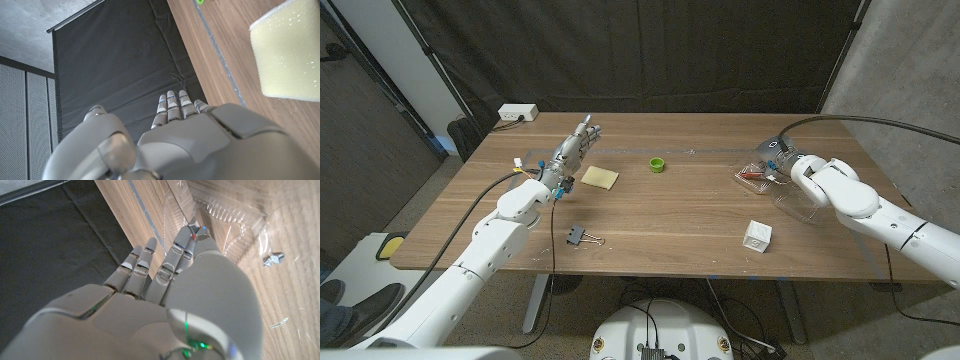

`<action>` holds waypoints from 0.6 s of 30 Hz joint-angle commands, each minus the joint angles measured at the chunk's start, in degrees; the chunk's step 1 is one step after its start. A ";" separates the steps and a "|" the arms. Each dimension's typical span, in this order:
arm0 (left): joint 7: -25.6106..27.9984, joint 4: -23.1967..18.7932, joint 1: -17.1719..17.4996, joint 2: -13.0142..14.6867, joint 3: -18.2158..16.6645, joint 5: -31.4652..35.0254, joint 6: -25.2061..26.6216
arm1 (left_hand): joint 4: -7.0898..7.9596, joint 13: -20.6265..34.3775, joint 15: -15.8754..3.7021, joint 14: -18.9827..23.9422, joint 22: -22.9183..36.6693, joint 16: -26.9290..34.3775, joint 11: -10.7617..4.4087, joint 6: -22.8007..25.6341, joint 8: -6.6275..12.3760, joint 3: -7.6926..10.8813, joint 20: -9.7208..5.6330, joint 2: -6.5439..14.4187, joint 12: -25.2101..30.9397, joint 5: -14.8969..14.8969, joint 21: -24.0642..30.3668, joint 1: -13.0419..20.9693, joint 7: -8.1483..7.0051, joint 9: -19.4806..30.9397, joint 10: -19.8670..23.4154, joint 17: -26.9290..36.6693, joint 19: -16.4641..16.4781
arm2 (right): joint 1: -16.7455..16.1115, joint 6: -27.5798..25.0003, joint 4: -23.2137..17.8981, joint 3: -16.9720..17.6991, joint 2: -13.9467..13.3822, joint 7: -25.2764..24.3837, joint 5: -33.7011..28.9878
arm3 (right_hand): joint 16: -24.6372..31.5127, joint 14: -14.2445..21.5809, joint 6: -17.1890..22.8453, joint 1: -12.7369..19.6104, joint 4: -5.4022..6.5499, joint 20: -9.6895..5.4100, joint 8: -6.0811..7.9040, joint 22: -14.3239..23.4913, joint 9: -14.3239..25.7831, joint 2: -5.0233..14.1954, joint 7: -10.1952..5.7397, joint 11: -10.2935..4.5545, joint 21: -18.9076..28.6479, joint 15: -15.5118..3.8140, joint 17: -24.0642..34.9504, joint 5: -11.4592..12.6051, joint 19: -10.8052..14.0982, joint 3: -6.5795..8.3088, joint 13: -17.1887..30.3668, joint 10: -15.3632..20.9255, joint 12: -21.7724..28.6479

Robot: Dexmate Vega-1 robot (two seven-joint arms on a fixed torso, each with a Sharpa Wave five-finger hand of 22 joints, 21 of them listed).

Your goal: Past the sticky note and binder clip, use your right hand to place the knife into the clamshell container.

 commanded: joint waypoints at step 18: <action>-0.51 0.45 -0.08 0.11 -0.40 -0.21 -0.62 | 0.06 0.28 0.09 -0.13 0.14 0.00 -0.40 0.32 0.04 -0.52 0.08 0.53 -0.09 0.02 0.39 0.27 -0.12 0.09 0.31 0.20 -1.07 | 2.02 -1.69 0.04 -1.99 1.89 5.60 -2.49 | -0.11 -2.98 -5.13 -7.82 2.88 4.35 -2.85 0.22 0.08 -2.27 -3.80 0.10 0.02 -6.43 0.39 -1.03 -1.80 -3.68 0.31 -9.51 -3.00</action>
